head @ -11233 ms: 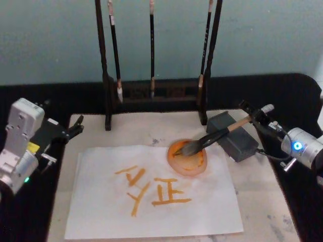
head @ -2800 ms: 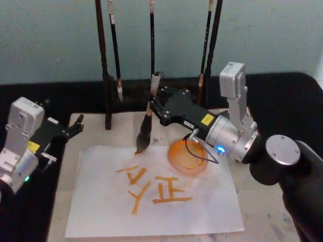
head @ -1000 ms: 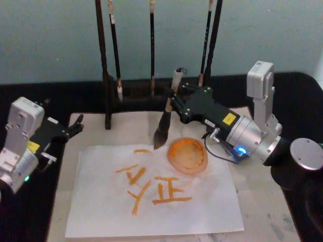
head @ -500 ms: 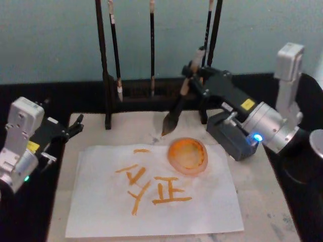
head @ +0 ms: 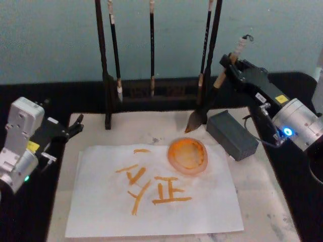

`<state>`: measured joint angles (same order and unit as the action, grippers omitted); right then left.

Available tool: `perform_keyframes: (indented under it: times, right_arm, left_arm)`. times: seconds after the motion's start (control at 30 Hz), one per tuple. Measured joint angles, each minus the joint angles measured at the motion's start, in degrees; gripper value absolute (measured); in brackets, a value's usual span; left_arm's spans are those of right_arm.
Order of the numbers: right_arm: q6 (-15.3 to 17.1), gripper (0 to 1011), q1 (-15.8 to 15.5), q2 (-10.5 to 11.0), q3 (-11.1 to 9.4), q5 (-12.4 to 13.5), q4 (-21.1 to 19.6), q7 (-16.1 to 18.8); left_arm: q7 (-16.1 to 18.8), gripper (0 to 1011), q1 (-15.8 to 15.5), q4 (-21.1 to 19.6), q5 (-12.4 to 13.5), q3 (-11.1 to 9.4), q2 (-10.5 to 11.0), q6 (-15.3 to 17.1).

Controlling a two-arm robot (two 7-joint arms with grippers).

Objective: Pick up the brush from the inkstone, write on the paper, then place the brush back to its original position.

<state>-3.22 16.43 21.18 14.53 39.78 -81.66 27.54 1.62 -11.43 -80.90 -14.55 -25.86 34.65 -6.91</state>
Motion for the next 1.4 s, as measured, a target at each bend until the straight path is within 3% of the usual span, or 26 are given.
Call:
perform_keyframes:
  times: [0.3,0.63,0.93,1.4]
  right_arm:
    - [8.51,177,-0.36,0.20,-2.10,8.36,0.95,-2.65]
    - [17.79,177,1.87,-0.15,-2.55,15.99,5.06,-4.80]
    - [21.82,177,4.60,-0.74,-1.91,19.84,9.47,-5.86]
    - [24.70,177,7.55,-0.98,-0.85,23.72,14.98,-6.20]
  left_arm:
    - [0.00,1009,0.00,0.00,0.00,0.00,0.00,0.00]
    - [0.00,1010,0.00,0.00,0.00,0.00,0.00,0.00]
    - [0.00,1010,0.00,0.00,0.00,0.00,0.00,0.00]
    - [0.00,1010,0.00,0.00,0.00,0.00,0.00,0.00]
